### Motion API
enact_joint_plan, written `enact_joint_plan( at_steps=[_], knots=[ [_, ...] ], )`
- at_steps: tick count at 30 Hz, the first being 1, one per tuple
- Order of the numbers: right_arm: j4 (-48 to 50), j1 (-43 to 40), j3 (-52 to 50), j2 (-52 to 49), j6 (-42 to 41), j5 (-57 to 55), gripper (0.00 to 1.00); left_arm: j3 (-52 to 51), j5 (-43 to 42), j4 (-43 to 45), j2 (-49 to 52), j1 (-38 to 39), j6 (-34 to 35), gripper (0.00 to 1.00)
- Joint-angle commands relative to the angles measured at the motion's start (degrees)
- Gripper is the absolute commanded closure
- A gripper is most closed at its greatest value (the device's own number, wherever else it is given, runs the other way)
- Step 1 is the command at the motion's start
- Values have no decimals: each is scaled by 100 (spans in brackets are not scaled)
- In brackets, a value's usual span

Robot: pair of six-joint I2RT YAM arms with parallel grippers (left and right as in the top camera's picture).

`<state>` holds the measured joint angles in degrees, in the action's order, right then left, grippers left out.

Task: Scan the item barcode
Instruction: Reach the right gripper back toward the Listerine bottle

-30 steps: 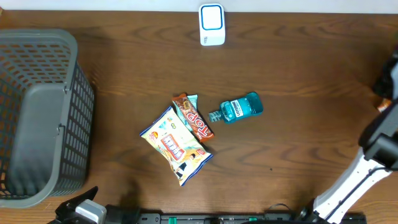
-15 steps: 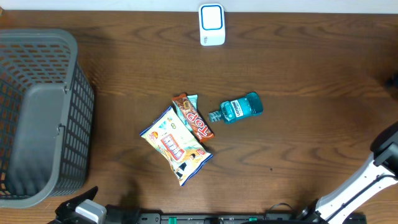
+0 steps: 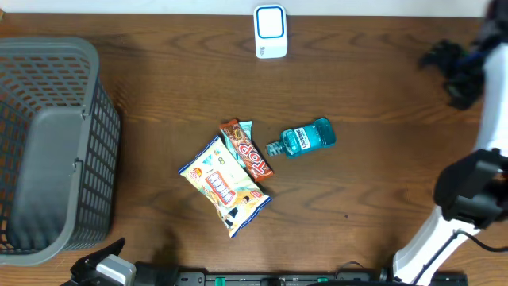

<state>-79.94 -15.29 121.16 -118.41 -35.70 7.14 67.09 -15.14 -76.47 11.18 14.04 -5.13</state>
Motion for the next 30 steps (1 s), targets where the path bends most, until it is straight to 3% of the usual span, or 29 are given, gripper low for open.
enact_joint_plan(
  at_steps=[1,9,20,30],
  knots=[
    [-70,693,-247,-39,-376,271,1,24,-70,15,-15,-4,-20,2],
    [-446,1965,-588,-39,-192,374,1,24,-70,15,-15,-4,-20,2],
    [-1119,3110,-671,-42,-192,197,1,24,-70,15,-15,-4,-20,2],
    [-1266,4367,-671,-42,-348,-1370,1,24,-72,15,-15,-4,-20,2]
  ],
)
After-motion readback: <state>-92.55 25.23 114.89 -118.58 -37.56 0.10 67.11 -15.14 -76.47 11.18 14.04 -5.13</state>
